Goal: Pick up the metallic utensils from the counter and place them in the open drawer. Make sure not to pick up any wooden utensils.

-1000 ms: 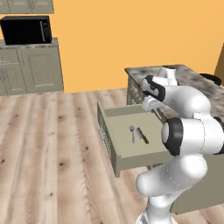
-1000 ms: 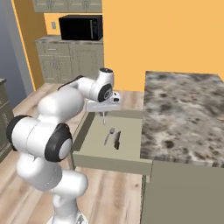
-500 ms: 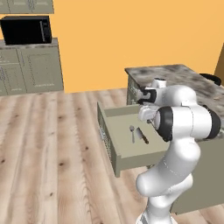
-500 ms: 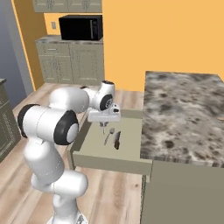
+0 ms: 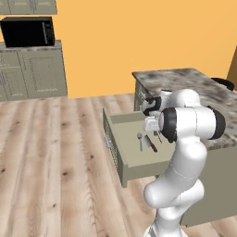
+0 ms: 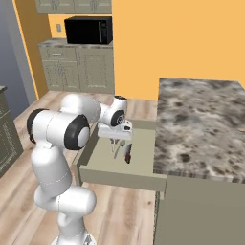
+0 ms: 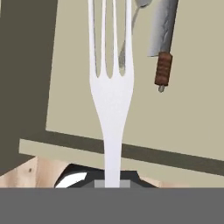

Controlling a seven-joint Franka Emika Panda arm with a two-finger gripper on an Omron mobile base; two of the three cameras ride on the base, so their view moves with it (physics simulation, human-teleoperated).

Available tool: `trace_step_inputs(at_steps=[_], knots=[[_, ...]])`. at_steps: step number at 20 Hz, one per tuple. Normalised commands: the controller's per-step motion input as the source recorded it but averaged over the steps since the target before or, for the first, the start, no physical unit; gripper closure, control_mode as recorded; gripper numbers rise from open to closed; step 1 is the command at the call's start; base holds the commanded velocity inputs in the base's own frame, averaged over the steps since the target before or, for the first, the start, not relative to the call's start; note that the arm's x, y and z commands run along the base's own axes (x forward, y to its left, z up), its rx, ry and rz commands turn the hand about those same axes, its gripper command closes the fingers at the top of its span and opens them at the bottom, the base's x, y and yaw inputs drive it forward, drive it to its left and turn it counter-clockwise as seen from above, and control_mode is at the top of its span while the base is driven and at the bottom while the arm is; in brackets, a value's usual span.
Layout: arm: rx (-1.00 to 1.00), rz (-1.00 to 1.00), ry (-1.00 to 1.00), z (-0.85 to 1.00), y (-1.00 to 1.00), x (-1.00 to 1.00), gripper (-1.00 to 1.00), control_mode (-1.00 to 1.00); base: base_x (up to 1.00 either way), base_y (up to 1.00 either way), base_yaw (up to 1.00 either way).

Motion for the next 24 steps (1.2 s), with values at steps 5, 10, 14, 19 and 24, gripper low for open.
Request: trace_step_inputs(at_steps=[5,10,14,19,24], knots=[[0.00,-0.22,0.10,-0.24,0.19,0.14,1.00,-1.00,0.00,0.00,0.00],[0.00,-0.20,0.01,-0.16,0.49,0.05,1.00,-1.00,0.00,0.00,0.00],[0.00,-0.20,0.08,-0.19,0.51,0.08,1.00,-1.00,0.00,0.00,0.00],[0.00,-0.10,0.08,-0.19,0.23,0.08,1.00,-1.00,0.00,0.00,0.00],[0.04,-0.02,0.01,-0.16,0.02,0.12,1.00,-1.00,0.00,0.00,0.00]])
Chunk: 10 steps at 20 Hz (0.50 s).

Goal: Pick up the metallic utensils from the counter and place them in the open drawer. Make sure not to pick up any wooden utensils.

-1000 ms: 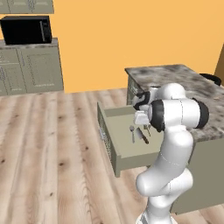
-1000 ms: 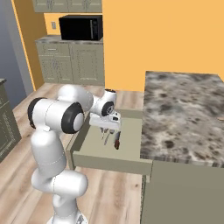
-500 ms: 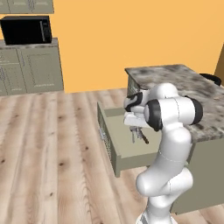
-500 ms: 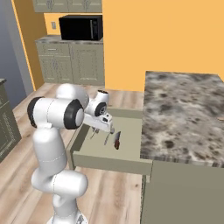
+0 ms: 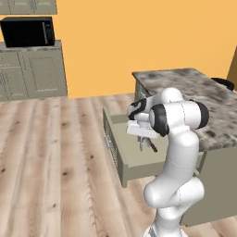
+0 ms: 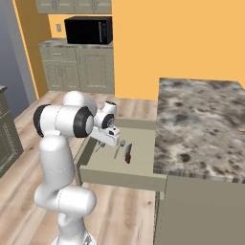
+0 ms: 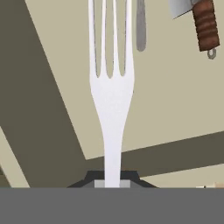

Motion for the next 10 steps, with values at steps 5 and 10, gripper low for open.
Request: trace_step_inputs(at_steps=[5,10], knots=[[0.06,0.00,0.05,-0.17,0.00,0.15,1.00,-1.00,0.00,0.00,0.00],[0.01,0.00,0.08,-0.24,0.00,0.18,1.00,-1.00,0.00,0.00,0.00]])
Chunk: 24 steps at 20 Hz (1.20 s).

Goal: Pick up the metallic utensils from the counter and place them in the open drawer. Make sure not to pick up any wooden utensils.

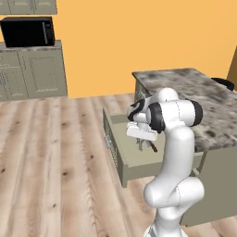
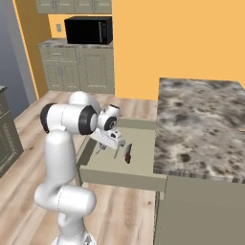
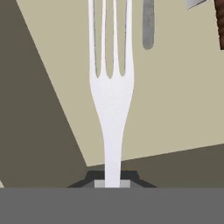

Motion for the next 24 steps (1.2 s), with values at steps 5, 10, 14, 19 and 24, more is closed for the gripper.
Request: trace_step_inputs(at_steps=[5,10,14,19,24], knots=[[0.01,0.00,0.02,-0.24,0.00,0.19,1.00,-1.00,0.00,0.00,0.00],[0.00,0.00,0.00,-0.27,0.00,0.18,1.00,-1.00,0.00,0.00,0.00],[0.00,0.00,0.00,-0.30,0.00,0.18,1.00,-1.00,0.00,0.00,0.00],[0.00,0.00,0.00,-0.28,0.00,0.18,1.00,-1.00,0.00,0.00,0.00],[0.00,0.00,0.00,-0.30,0.00,0.17,1.00,-1.00,0.00,0.00,0.00]])
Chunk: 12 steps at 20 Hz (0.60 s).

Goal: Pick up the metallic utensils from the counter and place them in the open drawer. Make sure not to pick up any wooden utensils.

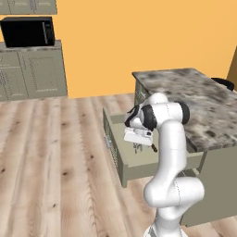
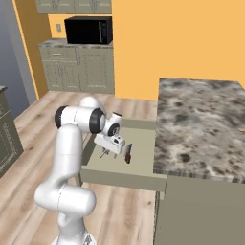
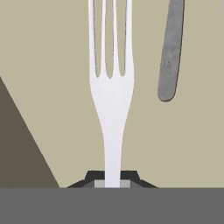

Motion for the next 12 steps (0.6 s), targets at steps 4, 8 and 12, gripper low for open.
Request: trace_step_inputs(at_steps=[4,8,12], knots=[[0.00,0.00,0.00,-0.29,0.00,0.16,1.00,-1.00,0.00,0.00,0.00],[0.00,0.00,0.00,-0.29,0.00,0.14,1.00,-1.00,0.00,0.00,0.00],[0.00,0.00,0.00,-0.29,0.00,0.14,1.00,-1.00,0.00,0.00,0.00]])
